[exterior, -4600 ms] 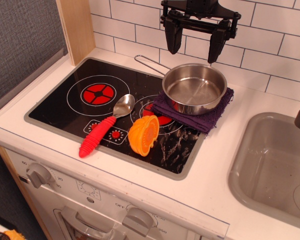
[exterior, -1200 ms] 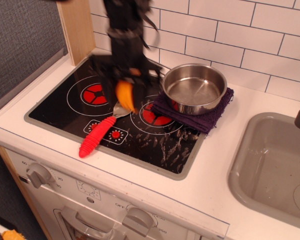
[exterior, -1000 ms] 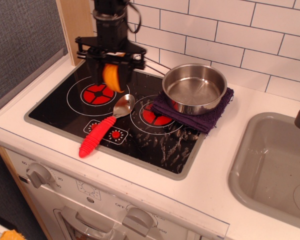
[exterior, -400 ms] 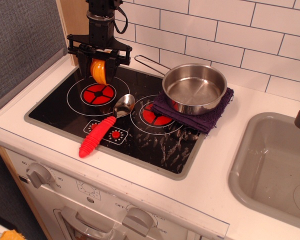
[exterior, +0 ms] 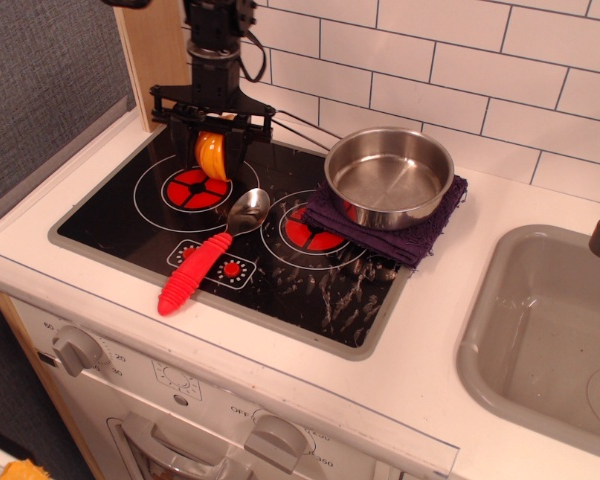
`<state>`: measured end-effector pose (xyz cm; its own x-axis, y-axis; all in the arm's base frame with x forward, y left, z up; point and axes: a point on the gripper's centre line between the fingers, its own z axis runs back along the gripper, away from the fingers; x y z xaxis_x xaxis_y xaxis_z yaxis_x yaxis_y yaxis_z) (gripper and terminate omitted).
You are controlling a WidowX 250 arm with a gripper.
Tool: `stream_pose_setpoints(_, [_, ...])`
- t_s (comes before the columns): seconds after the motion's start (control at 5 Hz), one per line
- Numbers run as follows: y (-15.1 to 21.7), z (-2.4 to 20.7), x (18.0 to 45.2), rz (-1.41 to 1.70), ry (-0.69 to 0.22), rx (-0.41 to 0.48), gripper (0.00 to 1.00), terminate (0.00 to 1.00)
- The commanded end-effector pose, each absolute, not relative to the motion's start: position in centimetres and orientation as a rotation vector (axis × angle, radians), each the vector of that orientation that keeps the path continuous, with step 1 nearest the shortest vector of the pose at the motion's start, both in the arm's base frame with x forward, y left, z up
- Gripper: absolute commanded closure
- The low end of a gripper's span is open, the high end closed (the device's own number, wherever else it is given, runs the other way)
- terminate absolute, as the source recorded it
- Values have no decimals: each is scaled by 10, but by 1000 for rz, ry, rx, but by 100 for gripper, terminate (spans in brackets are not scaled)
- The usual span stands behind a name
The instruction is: Put the food on the upper left hand side of the stove.
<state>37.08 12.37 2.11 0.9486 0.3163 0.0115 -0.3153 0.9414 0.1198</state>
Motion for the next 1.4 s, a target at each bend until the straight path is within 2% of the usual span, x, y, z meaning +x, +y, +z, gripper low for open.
stream_pose_setpoints(0.0, [124, 40, 375, 294, -34, 120, 0, 0])
stream_pose_setpoints(0.4, [118, 97, 372, 277, -142, 133, 0, 0])
stream_pose_setpoints(0.6, [109, 114, 366, 263, -167, 137, 0, 0])
stream_pose_setpoints(1.0, [103, 113, 358, 240, -151, 134, 0, 0])
stream_pose_setpoints(1.2, [103, 113, 358, 240, -151, 134, 0, 100])
